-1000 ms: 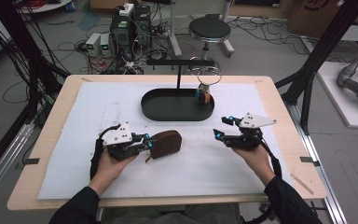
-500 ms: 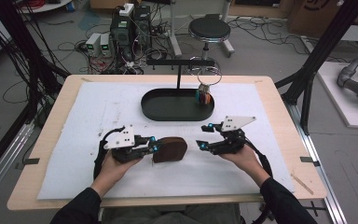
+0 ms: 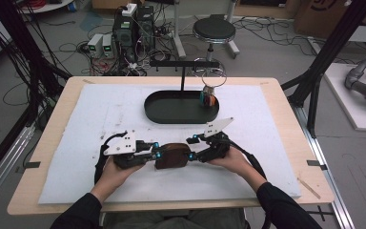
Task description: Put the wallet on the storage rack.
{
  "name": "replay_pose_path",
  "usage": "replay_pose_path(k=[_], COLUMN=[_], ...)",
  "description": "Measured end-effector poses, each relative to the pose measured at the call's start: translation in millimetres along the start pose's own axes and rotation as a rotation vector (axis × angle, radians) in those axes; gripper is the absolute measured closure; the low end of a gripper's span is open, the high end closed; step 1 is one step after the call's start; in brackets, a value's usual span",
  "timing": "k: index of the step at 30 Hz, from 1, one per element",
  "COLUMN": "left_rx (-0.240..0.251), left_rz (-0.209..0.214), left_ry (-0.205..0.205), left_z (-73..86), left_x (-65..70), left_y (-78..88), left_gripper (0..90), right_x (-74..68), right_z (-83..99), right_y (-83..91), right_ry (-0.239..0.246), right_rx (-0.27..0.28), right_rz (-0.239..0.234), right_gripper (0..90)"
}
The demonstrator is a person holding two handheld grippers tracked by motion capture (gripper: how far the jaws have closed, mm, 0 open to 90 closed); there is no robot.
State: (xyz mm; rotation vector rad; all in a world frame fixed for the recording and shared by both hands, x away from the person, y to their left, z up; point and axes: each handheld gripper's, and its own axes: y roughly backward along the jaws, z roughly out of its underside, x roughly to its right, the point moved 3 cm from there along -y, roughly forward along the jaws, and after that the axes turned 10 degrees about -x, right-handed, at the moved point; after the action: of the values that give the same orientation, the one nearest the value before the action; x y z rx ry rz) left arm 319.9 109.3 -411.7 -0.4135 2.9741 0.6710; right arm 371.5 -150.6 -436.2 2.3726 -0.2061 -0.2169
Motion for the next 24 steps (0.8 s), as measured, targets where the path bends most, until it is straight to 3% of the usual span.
replay_pose_path(k=[3, 5, 8, 12, 16, 18, 21, 24], left_rx=[0.001, 0.002, -0.004, -0.002, 0.002, -0.003, -0.028, -0.064], left_rz=[0.003, 0.001, -0.006, -0.017, -0.035, -0.020, -0.013, -0.002], left_ry=[0.008, 0.014, 0.020, 0.081, 0.141, 0.156, 0.183, 0.195], left_z=[2.0, 2.5, 3.2, 4.6, 3.4, 4.2, 7.0, 10.9], left_x=[-0.9, -1.3, -1.9, -5.2, -9.8, -11.1, -12.6, -14.3], left_y=[1.2, 1.3, 2.1, 4.8, 7.9, 9.1, 8.3, 6.5], left_gripper=[86.6, 86.6, 86.4, 84.0, 68.0, 63.3, 50.9, 44.1], right_x=[0.1, -0.1, -1.5, -4.5, -7.1, -8.1, -9.2, -11.1], right_z=[1.1, 1.4, 1.3, 0.5, -0.6, -0.9, -1.6, -3.5], right_y=[-4.9, -4.6, -3.2, 1.4, 4.5, 6.7, 9.8, 13.9], right_ry=[0.005, 0.021, 0.049, 0.090, 0.118, 0.124, 0.125, 0.129], right_rx=[-0.014, -0.016, -0.022, -0.025, -0.025, -0.021, -0.011, -0.005], right_rz=[-0.029, -0.047, -0.030, -0.001, 0.022, 0.025, 0.026, 0.013], right_gripper=[46.8, 54.4, 60.2, 66.6, 69.6, 70.2, 70.7, 70.8])
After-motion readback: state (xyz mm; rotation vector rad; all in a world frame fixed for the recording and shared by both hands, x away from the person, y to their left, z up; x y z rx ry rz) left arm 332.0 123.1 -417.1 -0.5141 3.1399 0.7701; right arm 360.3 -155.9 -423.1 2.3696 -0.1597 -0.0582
